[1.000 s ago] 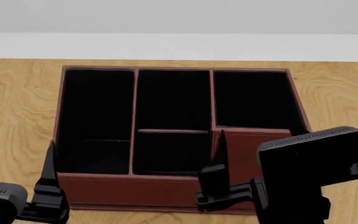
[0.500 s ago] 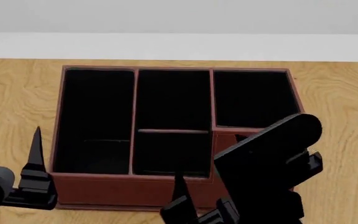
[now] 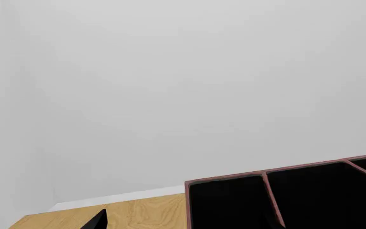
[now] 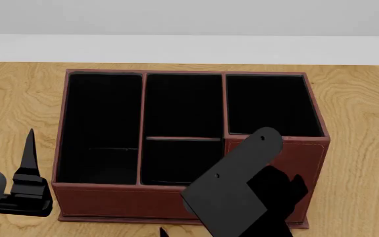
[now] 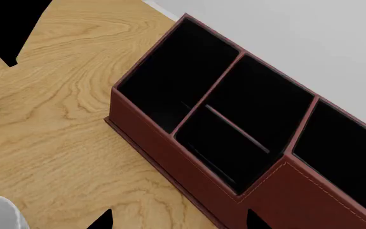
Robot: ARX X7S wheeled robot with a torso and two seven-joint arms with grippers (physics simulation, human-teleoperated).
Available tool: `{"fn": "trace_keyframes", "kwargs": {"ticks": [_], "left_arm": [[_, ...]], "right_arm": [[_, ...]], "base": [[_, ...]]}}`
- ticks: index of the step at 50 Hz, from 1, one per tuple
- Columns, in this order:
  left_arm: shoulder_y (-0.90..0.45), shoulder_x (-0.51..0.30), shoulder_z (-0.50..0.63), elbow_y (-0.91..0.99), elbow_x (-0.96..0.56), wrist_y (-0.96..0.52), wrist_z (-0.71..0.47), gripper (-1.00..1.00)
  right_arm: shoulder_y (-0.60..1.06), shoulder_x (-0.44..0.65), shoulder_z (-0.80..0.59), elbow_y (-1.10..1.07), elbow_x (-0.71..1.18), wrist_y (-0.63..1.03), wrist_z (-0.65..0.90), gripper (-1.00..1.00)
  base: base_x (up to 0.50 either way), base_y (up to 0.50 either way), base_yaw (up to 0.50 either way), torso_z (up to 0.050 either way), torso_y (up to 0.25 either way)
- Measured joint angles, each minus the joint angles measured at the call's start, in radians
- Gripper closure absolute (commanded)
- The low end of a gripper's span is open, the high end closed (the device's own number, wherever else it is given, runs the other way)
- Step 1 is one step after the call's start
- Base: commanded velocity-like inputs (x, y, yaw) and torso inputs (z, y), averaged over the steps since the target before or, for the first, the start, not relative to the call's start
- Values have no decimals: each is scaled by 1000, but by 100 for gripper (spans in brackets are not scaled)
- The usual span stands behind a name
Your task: Pick up the white mug and place it to the right of the caddy.
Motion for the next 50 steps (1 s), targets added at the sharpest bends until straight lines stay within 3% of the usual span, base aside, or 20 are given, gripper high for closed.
{"fn": "trace_keyframes", "kwargs": {"ticks": [19, 50], "left_arm": [[-16, -6, -1, 10, -12, -17, -4, -100], [-18, -13, 4, 6, -26, -8, -15, -100]], "right_arm": [[81, 51, -208, 25, 291, -94, 200, -100], [45, 29, -388, -74, 448, -221, 327, -100]], "base": [[0, 0, 0, 0, 0], [0, 0, 0, 0, 0]]}}
